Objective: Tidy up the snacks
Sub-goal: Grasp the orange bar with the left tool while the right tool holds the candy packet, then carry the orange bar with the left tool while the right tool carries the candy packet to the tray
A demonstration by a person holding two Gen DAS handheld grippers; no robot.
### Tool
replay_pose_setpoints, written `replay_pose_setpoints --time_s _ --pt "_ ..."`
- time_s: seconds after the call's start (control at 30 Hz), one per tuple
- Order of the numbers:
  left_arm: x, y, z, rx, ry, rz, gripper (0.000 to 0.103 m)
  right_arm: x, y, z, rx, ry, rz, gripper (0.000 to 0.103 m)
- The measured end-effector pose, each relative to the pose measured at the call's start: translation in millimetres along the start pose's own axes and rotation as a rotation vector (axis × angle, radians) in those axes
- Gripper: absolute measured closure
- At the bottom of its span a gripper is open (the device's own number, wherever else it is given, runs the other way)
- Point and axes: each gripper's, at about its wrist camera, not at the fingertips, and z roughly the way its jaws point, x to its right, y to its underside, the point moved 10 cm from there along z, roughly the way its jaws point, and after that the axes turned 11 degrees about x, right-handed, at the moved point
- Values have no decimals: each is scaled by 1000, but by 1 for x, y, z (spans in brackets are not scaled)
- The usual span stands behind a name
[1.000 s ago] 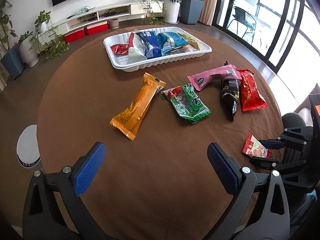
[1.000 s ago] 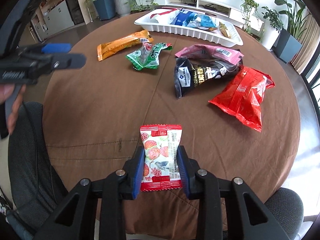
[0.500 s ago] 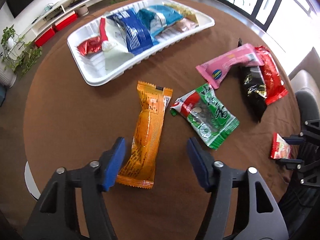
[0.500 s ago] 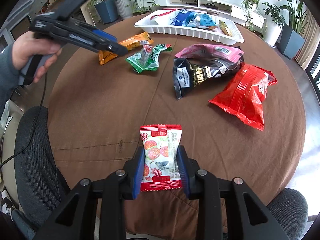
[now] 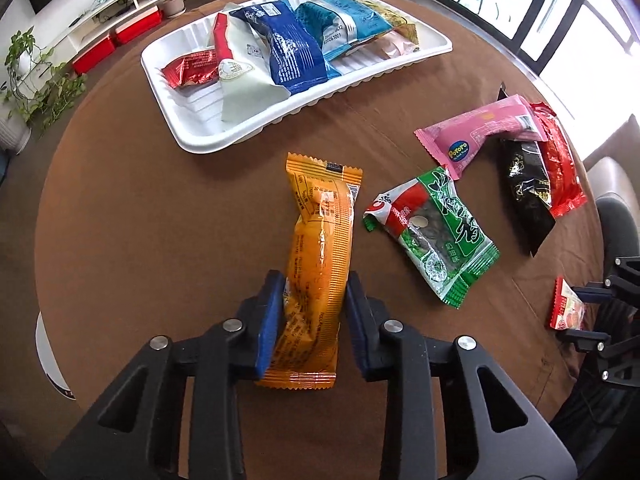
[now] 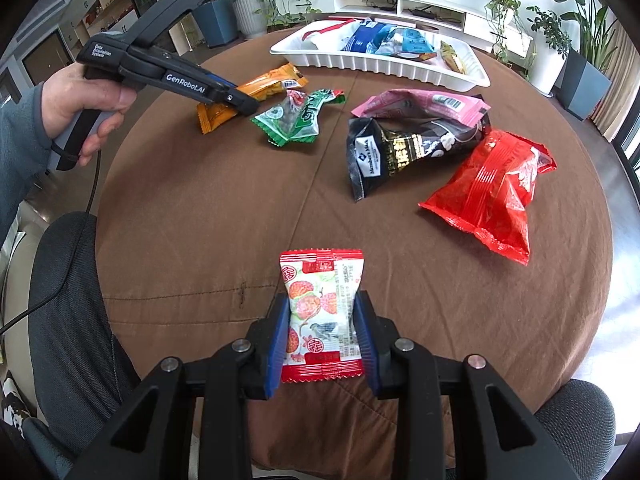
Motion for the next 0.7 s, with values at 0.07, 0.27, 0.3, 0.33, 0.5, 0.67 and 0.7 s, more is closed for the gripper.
replay_pose_setpoints --time_s 0.07,0.27,0.3,0.33,0.5,0.67,0.7 --pt "1 0 -1 -11 -9 10 81 -1 0 0 0 1 0 68" --pt "17 0 -5 23 2 -2 83 0 0 -1 1 -4 18 68" --pt "16 0 -7 32 7 -14 83 0 0 -1 2 -5 23 69" --pt "17 2 -10 41 13 -27 83 0 0 -1 5 -7 31 69" --pt "17 7 -36 120 54 -111 83 4 1 -3 10 -28 76 70" --pt "26 17 -62 191 117 -189 83 5 -6 -9 32 -62 121 70" --pt "29 19 -67 207 136 -207 83 5 -7 -10 38 -70 129 70"
